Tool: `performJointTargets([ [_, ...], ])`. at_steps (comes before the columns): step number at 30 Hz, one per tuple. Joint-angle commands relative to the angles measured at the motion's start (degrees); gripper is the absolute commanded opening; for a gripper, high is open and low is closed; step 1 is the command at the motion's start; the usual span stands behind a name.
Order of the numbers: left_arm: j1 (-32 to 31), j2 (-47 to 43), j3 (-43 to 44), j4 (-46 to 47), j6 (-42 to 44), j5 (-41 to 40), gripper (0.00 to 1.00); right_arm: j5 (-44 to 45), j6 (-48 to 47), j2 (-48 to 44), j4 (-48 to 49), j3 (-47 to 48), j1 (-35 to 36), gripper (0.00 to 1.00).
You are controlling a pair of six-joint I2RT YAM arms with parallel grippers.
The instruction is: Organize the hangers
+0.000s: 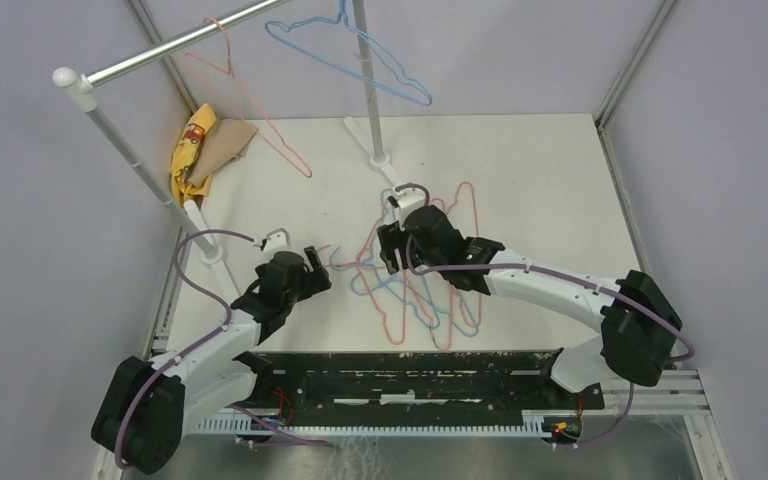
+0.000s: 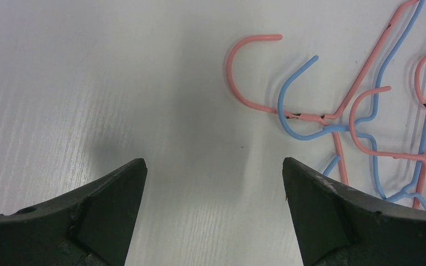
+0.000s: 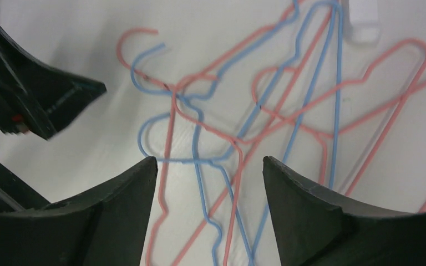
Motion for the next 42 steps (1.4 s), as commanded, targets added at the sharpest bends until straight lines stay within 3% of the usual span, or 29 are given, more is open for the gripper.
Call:
performJointTargets([
  [1, -0.1, 0.8, 2.6, 3.1, 0.2, -0.1, 0.99, 4.3, 0.1, -1.9, -8.4, -2.6, 1.8, 0.67],
  [3, -0.2, 1.0, 2.6, 3.3, 0.1, 0.3, 0.99, 4.2, 0.7, -0.7, -10.5, -4.0, 1.8, 0.58],
  [11, -0.1, 1.1, 1.8, 3.8, -0.1, 0.5, 0.99, 3.0, 2.2, 5.8, -8.3, -7.5, 1.7, 0.57],
  [20, -0.2, -1.7, 0.4, 2.8, -0.6, 0.5, 0.99, 0.5, 2.0, 11.6, -6.2, -6.0, 1.7, 0.42],
  [22, -0.2, -2.2, 0.1, 2.6, -0.7, 0.6, 0.99, 0.6, 1.8, 12.1, -5.8, -6.0, 1.5, 0.32],
  [26, -0.1, -2.9, 0.3, 1.7, -0.5, 1.2, 0.99, -0.3, 2.1, 13.0, -6.2, -5.4, 1.0, 0.02],
  [31, -0.1, -5.1, 1.3, 1.1, 0.9, 4.9, 0.99, -1.1, 3.6, 8.5, -7.2, -5.2, 1.0, 0.01],
  [35, -0.3, -11.1, 0.2, 7.5, 3.2, 16.6, 0.88, -1.0, 5.1, 1.7, -6.6, -5.0, 0.9, 0.01],
  [39, -0.8, -17.7, -1.9, 12.9, 1.0, 23.3, 0.86, 2.0, 7.6, -3.6, -2.4, -4.7, 0.5, 0.01],
  [42, -1.2, -17.4, -1.3, 13.9, 1.2, 26.0, 0.86, 2.2, 9.2, -3.3, 2.9, -4.1, -0.1, 0.0],
])
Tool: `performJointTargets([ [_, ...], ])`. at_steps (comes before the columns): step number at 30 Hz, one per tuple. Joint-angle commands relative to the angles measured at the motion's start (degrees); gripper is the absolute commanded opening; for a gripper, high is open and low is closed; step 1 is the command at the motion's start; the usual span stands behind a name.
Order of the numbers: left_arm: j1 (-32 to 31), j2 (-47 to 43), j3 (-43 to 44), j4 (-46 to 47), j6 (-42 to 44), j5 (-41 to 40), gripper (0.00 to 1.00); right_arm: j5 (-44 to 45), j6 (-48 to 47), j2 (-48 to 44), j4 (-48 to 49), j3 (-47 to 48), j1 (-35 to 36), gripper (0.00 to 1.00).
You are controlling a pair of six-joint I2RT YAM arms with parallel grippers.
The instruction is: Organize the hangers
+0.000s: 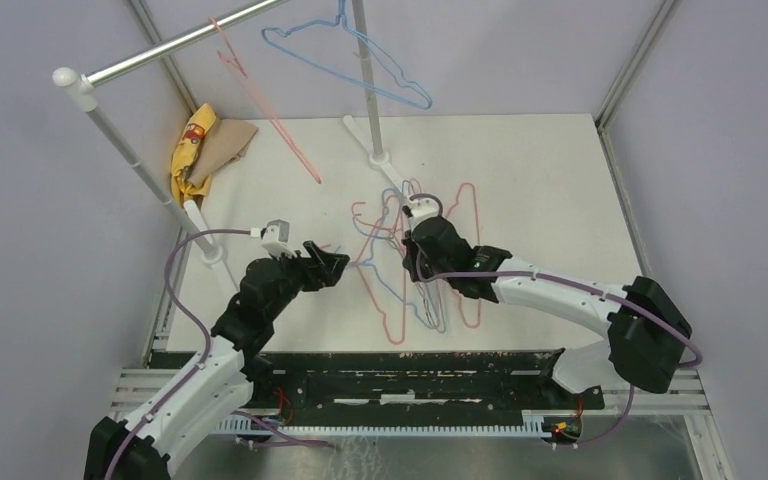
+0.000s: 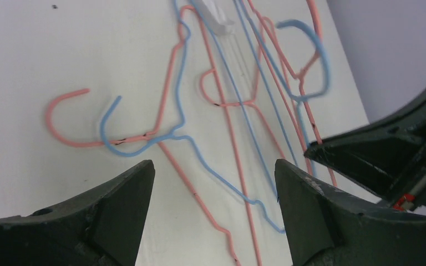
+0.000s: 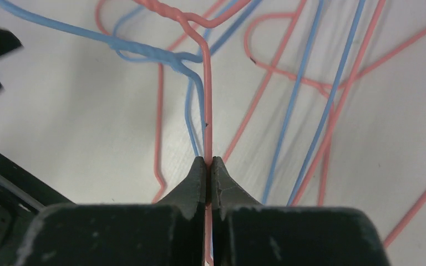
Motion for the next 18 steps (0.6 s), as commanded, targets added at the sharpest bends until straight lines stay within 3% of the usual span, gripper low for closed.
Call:
performJointTargets([
  [1, -0.7, 0.5, 0.5, 6.7, 1.2, 8.1, 0.86, 1.6, 2.9, -0.3, 10.2, 4.3, -0.8, 0.01],
  [6, -1.2, 3.6, 1.5, 6.5, 0.9, 8.4, 0.86, -3.8, 4.0, 8.4, 10.6, 9.7, -0.9, 0.01],
  [13, -1.4, 4.8, 1.3, 7.6, 0.7, 8.0, 0.86, -8.5, 9.6, 14.5, 18.5, 8.2, -2.0, 0.01],
  [18, -2.2, 5.8, -1.5, 17.0, -1.0, 11.4, 0.92, -10.5, 15.0, 18.0, 26.2, 9.0, -2.7, 0.01],
])
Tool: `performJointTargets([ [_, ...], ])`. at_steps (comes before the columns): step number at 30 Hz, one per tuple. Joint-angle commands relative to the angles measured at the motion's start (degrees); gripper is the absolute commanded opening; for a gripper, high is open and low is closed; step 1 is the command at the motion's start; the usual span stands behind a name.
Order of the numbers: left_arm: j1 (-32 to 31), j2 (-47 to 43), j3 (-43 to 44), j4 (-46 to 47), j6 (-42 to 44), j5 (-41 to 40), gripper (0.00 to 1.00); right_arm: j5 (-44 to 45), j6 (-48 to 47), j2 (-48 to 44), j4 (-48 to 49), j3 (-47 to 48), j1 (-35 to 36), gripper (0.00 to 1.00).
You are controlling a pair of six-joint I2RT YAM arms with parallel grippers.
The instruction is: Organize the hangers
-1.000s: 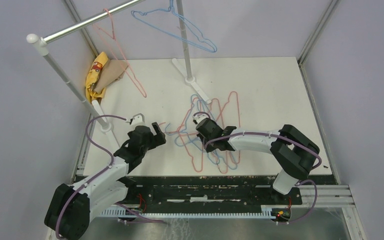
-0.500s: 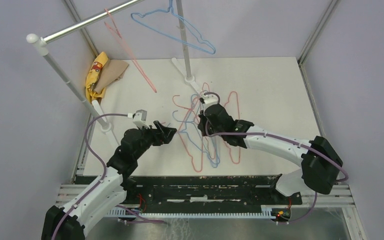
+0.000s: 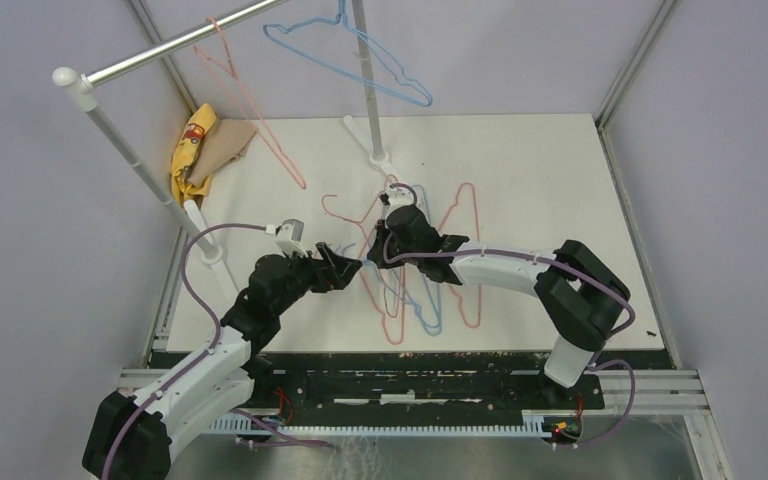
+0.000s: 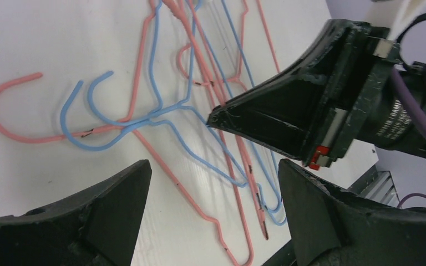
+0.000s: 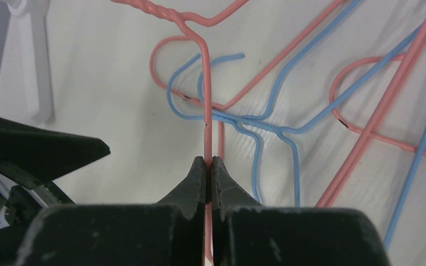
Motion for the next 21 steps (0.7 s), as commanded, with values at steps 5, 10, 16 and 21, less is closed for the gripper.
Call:
performJointTargets([
  [5, -2.0, 3.4, -2.6, 14.8, -1.3, 2.4, 0.93, -3.3, 8.3, 5.6, 12.8, 7.1, -0.8, 0.01],
  [10, -3.0, 7.6, -2.8, 16.7, -0.5, 1.6, 0.91, -5.0, 11.5, 7.8, 14.6, 10.8, -0.8, 0.01],
  [16, -3.4, 12.1, -3.4, 19.0, -0.5, 0.5, 0.87, -8.3, 13.4, 6.0, 13.5, 12.0, -0.8, 0.01],
  [21, -3.8, 17.2, -2.2, 21.2, -0.8, 0.5, 0.63, -9.8, 16.0, 4.4, 14.8, 10.1, -0.2, 0.01],
])
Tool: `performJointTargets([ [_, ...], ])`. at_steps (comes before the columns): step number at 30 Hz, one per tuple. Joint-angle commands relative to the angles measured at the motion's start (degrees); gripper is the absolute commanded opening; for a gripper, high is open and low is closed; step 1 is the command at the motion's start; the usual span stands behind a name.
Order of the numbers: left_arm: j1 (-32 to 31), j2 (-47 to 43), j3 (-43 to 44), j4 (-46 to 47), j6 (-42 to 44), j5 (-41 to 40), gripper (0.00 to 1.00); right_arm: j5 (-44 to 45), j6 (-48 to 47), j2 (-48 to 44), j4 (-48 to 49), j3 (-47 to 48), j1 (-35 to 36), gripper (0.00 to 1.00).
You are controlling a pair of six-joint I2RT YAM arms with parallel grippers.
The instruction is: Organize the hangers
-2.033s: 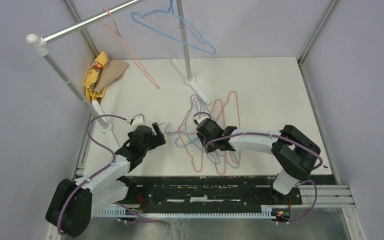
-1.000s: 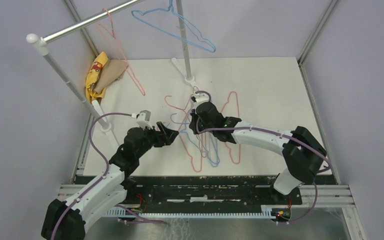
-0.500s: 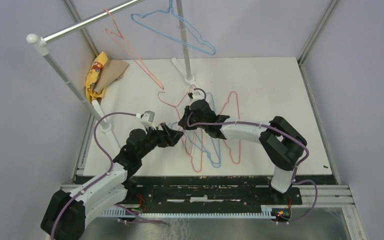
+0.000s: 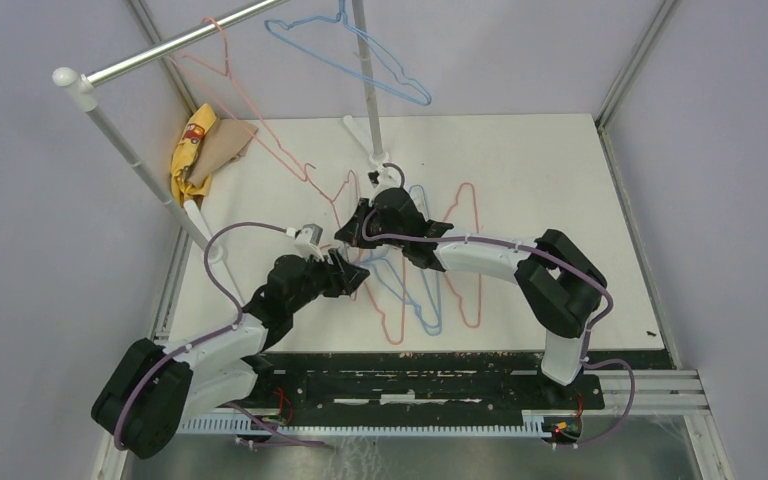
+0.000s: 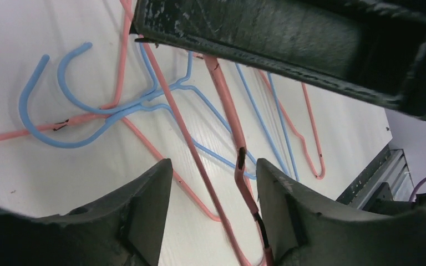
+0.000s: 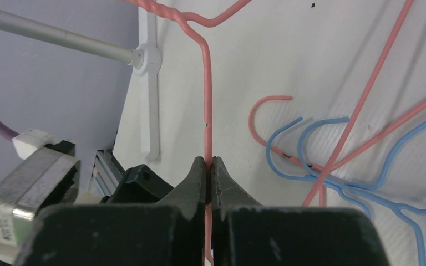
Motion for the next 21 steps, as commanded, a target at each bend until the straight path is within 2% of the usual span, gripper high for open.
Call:
performJointTargets([
  [1, -0.7, 3.7, 1.2, 5.3, -0.7, -0.7, 0.56, -1.9, 2.6, -3.9, 3.1, 0.3, 0.6, 0.01],
  [6, -1.2, 7.1, 2.3, 4.9, -1.6, -1.0, 0.33, -1.2, 2.1, -4.7, 1.6, -0.9, 0.6, 0.01],
  [9, -1.3, 6.6, 3.1, 2.0, -2.7, -2.4, 0.08, -0.7, 0.8, -5.2, 0.2, -1.3, 0.7, 0.01],
  [10, -1.5, 5.8, 3.4, 0.2, -3.2, -3.9, 0.04, -0.4, 0.2, -5.5, -0.4, -1.5, 0.7, 0.01],
  [14, -1.9, 0.6, 5.2, -11.2, -3.2, -12.0, 0.03, 0.6, -2.1, -6.9, -2.1, -2.2, 0.5, 0.02],
  [15, -2.0, -1.2, 6.0, -14.6, -3.3, -14.7, 0.03, 0.8, -2.7, -7.1, -2.7, -2.1, 0.5, 0.06],
  [19, -2.0, -7.1, 10.1, -28.6, -3.6, -26.8, 0.03, 2.7, -6.0, -8.2, -8.9, -1.0, 0.5, 0.47],
  [21, -2.0, -8.8, 12.3, -35.1, -4.6, -31.5, 0.03, 4.8, -7.6, -9.3, -12.2, -0.7, 0.5, 0.63],
])
